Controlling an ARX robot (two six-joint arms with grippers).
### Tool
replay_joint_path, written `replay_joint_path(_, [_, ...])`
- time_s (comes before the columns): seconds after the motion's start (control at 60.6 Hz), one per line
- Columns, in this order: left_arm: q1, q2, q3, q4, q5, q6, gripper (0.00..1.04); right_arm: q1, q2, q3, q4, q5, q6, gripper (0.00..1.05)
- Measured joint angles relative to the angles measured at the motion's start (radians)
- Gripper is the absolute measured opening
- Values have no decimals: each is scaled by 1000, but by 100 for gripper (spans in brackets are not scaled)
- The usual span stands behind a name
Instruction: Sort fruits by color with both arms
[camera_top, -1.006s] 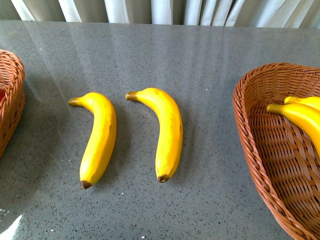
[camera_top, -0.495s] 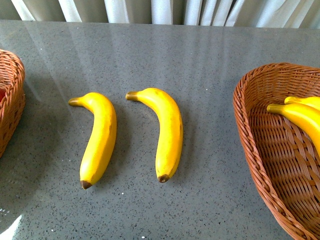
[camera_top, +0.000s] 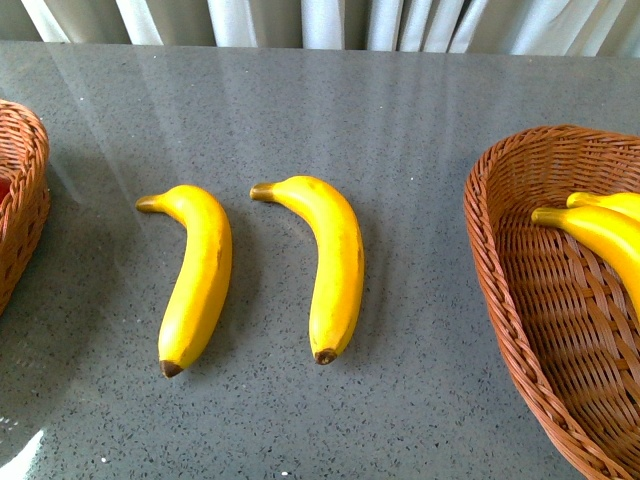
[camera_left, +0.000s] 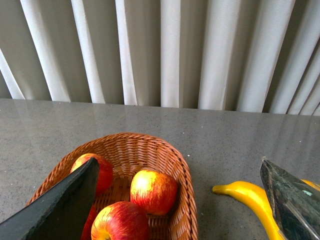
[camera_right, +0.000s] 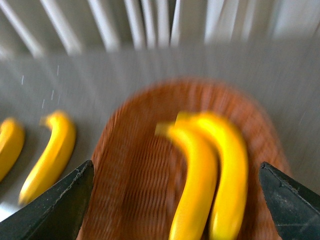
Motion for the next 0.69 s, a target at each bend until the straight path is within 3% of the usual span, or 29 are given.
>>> replay_joint_path(0.082, [0, 0, 0, 0, -1, 0, 96, -43, 124, 67, -70, -67, 18, 96])
replay_joint_path(0.181, [0, 0, 0, 0, -1, 0, 96, -41, 254, 164, 41, -38, 15, 96])
replay_joint_path(0.33, [0, 0, 0, 0, -1, 0, 96, 159, 531, 324, 262, 117, 23, 96])
replay_joint_path(0.412, [0, 0, 0, 0, -1, 0, 96, 352, 763, 444, 364, 224, 63, 96])
replay_joint_path(0.544, [0, 0, 0, 0, -1, 0, 96, 518, 999, 582, 407, 306, 100, 96])
replay_joint_path(0.693, [0, 0, 0, 0, -1, 0, 96, 625, 1226, 733, 386, 305, 169, 96])
